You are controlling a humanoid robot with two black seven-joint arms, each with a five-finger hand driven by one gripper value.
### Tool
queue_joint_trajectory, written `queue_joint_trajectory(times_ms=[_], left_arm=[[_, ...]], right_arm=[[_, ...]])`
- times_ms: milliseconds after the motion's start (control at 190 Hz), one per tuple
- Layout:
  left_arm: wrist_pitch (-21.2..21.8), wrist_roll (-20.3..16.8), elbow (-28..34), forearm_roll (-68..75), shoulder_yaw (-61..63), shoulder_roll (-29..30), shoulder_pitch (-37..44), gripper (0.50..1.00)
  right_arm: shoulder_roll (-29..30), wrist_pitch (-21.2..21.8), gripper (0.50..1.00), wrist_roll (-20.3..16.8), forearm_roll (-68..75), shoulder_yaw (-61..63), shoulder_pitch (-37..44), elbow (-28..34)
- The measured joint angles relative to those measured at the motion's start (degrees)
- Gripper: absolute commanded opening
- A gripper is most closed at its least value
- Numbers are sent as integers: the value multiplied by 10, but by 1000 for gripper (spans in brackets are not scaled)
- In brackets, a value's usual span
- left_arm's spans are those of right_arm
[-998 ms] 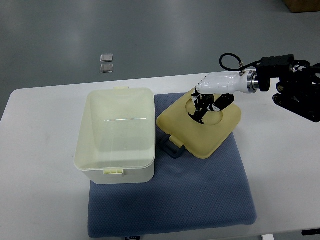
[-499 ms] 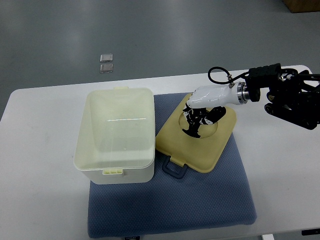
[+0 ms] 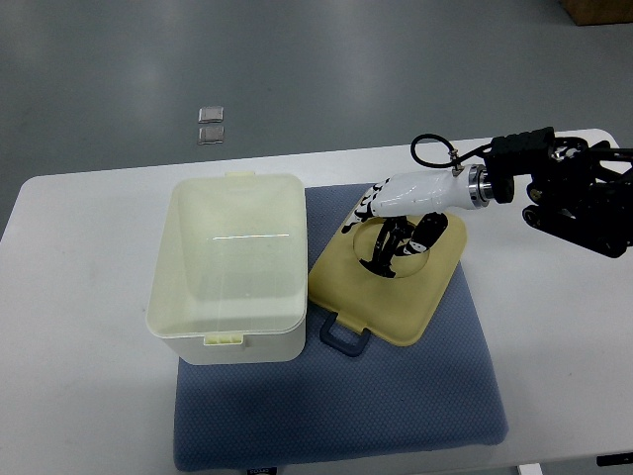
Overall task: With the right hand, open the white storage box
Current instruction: 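Open the right hand, release the handle, and raise the hand away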
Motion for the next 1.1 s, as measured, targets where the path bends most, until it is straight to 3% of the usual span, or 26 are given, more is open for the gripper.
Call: queue_joint_trajectory(times_ms=[415,688,1098], left_arm=[[0,0,0,0,0,0,0,1000],[0,0,0,0,0,0,0,1000],[0,0,0,0,0,0,0,1000]], right_arm=[[-7,28,921,0,95,33,14,1],[-10,72,921,0,232,134,-13,-13],[32,32,921,0,504,300,-150,-99]])
